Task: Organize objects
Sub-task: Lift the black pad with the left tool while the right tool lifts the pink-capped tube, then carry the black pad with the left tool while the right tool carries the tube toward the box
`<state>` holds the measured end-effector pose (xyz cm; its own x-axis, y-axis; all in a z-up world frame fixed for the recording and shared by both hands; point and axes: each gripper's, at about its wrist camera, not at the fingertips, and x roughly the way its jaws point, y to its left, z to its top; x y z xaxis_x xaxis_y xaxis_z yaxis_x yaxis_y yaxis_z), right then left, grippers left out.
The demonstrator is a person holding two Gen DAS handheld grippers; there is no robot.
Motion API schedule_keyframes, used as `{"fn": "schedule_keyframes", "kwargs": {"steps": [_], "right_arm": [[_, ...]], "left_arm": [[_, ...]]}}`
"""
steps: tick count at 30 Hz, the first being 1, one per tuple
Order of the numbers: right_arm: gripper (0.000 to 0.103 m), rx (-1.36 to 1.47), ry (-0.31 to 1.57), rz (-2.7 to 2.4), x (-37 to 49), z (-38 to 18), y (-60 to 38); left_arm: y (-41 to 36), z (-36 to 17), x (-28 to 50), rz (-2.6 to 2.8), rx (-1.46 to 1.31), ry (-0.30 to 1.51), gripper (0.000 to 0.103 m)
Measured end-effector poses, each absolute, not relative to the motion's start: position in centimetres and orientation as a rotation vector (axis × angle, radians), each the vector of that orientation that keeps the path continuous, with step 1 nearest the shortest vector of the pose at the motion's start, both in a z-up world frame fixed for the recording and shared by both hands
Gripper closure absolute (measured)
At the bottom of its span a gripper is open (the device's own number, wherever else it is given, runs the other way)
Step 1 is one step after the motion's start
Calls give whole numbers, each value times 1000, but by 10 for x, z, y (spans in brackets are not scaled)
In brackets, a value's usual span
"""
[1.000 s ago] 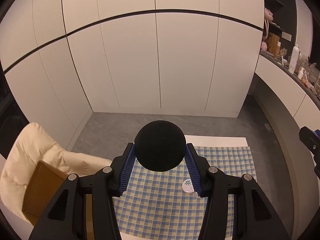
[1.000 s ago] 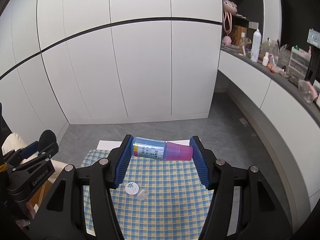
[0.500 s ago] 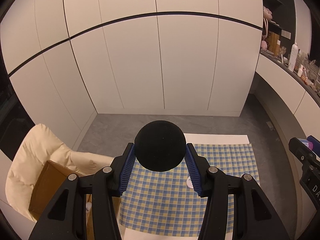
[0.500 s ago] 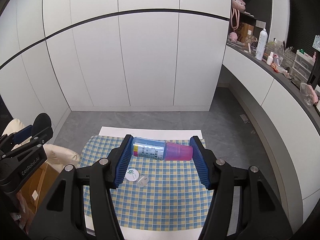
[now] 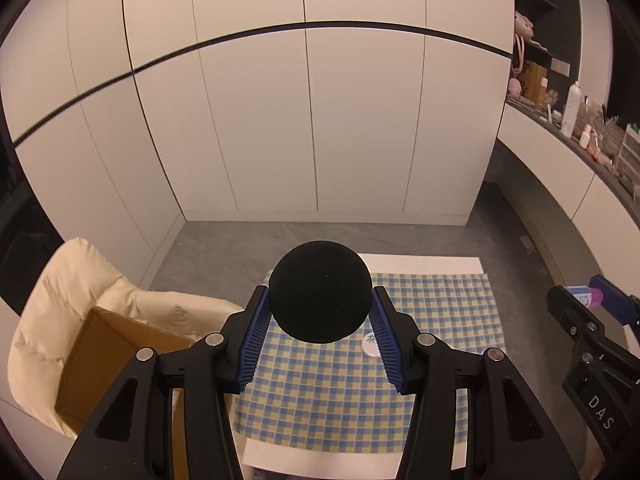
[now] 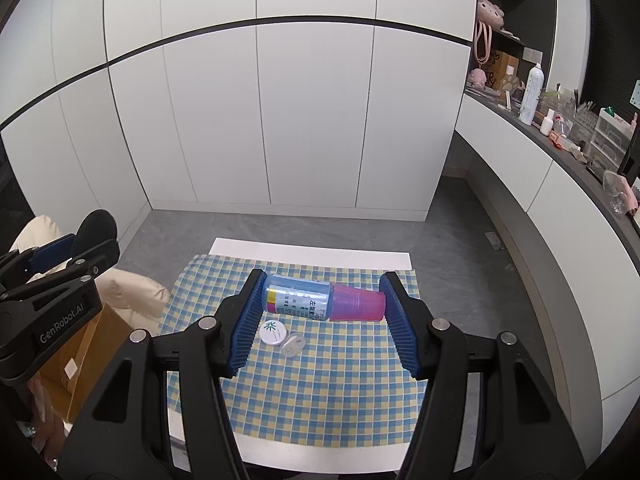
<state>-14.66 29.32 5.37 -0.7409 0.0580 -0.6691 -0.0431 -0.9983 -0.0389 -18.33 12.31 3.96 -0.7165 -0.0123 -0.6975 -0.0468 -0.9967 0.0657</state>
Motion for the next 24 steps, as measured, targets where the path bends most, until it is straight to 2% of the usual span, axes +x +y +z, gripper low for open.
{"fn": "schedule_keyframes", "kwargs": {"steps": [12,24], "right_arm": [[43,-1134,31,2914,-97,46,289],[43,-1182,66,2939,-33,22,288]], "left_arm": [[115,49,-128,2931,-1110,168,52],[96,22,-56,2950,-1146,152,52]]}}
